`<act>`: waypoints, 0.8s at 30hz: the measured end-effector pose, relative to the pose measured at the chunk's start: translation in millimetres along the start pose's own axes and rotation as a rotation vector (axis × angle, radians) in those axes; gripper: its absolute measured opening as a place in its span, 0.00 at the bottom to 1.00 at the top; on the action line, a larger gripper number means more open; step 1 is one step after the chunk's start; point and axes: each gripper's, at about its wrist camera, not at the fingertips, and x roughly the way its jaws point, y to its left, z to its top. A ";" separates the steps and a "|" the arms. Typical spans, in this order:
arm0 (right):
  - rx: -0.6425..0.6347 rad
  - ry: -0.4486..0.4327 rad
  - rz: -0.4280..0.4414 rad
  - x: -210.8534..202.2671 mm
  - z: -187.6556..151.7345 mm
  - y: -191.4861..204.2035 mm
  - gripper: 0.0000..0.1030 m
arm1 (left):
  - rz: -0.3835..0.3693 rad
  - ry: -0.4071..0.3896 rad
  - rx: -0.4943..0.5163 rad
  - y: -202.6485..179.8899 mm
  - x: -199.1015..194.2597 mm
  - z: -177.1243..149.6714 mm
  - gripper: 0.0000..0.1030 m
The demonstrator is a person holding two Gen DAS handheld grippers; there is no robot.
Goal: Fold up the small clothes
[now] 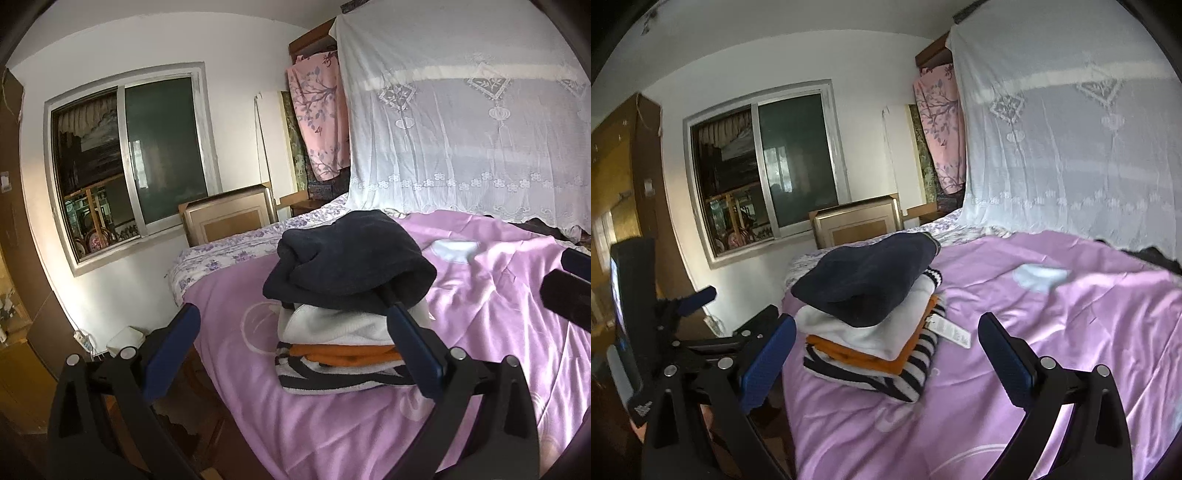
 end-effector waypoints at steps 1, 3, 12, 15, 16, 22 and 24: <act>0.006 -0.001 0.002 -0.4 0.3 0.6 0.97 | 0.003 0.001 0.000 -0.5 0.3 0.1 0.96; 0.008 -0.004 0.003 -1.2 0.4 0.0 0.97 | 0.009 0.004 -0.001 -0.2 1.2 -0.5 0.96; 0.005 -0.008 0.003 -2.6 0.3 0.7 0.97 | 0.019 0.003 -0.005 1.2 1.4 -1.0 0.96; 0.006 -0.003 0.002 -2.0 0.4 1.3 0.97 | 0.021 0.005 -0.005 0.8 1.7 -1.1 0.96; 0.004 -0.002 0.001 -1.5 0.3 1.9 0.97 | 0.026 0.007 -0.004 0.1 2.0 -0.9 0.96; -0.007 0.013 -0.012 3.3 -1.5 4.7 0.97 | 0.043 0.021 -0.011 0.4 -0.8 -2.3 0.96; -0.010 0.022 -0.016 6.5 -1.7 6.1 0.97 | 0.046 0.028 -0.014 0.7 -0.8 -2.5 0.96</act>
